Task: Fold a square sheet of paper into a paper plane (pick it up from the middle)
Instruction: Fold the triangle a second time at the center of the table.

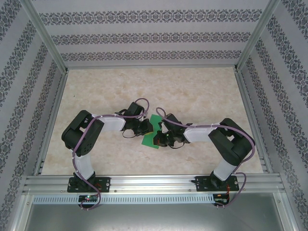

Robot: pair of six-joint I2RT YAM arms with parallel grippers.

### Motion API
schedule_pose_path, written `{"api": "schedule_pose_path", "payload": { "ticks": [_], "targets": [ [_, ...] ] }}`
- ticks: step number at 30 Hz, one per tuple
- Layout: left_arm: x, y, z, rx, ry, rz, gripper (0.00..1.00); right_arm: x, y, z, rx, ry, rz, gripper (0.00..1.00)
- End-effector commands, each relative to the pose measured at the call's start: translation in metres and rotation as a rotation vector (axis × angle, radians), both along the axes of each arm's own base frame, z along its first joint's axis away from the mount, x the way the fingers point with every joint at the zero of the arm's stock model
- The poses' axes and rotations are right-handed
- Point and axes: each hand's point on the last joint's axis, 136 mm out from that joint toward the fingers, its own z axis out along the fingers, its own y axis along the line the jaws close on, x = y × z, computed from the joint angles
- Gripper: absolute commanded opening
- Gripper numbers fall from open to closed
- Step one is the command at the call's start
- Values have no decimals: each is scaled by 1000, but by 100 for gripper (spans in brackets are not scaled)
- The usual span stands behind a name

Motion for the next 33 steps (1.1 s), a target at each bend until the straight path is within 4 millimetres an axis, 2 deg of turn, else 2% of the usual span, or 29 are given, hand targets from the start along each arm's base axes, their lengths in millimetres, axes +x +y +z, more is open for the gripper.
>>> {"api": "schedule_pose_path", "payload": {
  "ticks": [1, 7, 9, 14, 21, 26, 29, 33],
  "targets": [
    [-4, 17, -21, 99, 20, 32, 13, -21, -17, -28, -72, 78, -13, 3],
    [-4, 17, -22, 109, 24, 29, 13, -17, -11, 3, -32, 19, 2, 3],
    [-4, 17, -21, 110, 22, 29, 13, -20, -14, -1, -39, 25, 5, 3],
    [-4, 17, -20, 112, 21, 30, 13, -34, -26, -28, -81, 86, -8, 3],
    [-5, 18, -21, 116, 25, 30, 13, -36, -22, -9, -31, 45, -9, 3],
    [-3, 18, -20, 115, 21, 32, 13, -43, -33, -20, -79, 71, -13, 3],
    [-4, 18, -20, 108, 23, 32, 13, -33, -26, -5, -48, 37, -20, 2],
    [-4, 17, -18, 103, 20, 31, 13, -6, -2, 37, 43, -64, -28, 3]
  ]
}}
